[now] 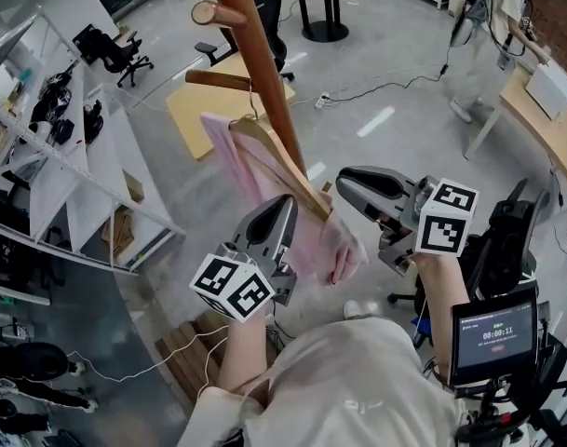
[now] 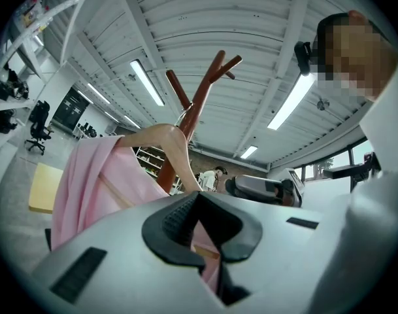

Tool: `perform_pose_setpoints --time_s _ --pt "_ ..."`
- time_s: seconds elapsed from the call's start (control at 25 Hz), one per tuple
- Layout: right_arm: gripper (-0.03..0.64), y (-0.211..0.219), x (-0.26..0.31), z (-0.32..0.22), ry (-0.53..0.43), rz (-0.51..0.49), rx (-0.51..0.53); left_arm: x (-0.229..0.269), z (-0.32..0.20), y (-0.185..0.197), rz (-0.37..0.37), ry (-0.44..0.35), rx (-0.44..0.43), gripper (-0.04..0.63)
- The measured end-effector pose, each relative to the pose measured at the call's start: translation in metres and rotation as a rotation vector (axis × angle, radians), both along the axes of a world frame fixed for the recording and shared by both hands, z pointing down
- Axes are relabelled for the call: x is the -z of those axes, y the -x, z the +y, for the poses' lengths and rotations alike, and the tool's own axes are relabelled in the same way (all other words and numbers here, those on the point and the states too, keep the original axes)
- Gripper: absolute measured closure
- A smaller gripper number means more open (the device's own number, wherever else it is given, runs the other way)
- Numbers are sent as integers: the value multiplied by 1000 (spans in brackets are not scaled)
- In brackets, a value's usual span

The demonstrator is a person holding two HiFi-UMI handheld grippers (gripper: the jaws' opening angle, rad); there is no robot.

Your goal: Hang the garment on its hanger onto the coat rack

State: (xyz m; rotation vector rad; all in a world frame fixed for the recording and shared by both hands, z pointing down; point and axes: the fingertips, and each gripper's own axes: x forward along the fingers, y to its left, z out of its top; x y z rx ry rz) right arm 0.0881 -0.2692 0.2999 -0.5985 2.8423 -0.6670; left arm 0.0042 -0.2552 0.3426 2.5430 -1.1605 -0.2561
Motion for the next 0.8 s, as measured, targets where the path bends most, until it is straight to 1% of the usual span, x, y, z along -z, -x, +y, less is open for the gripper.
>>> perform_pose_setpoints --time_s 0.12,0.24,0.36,0.56,0.72,0.8 --pt "555 10 15 8 -35 -21 41 5 10 13 6 -12 49 591" --pt "555 25 27 17 -77 -11 84 10 27 28 3 -25 104 591" --pt "555 48 39 28 -106 -14 151 15 47 52 4 -33 170 591" --pt "555 104 58 41 -137 -61 327 16 74 113 -9 -40 354 591" --pt "555 139 68 74 -149 -80 461 22 112 141 -10 -40 474 591" --pt "557 165 65 92 -140 -83 546 22 134 159 -17 -39 547 591"
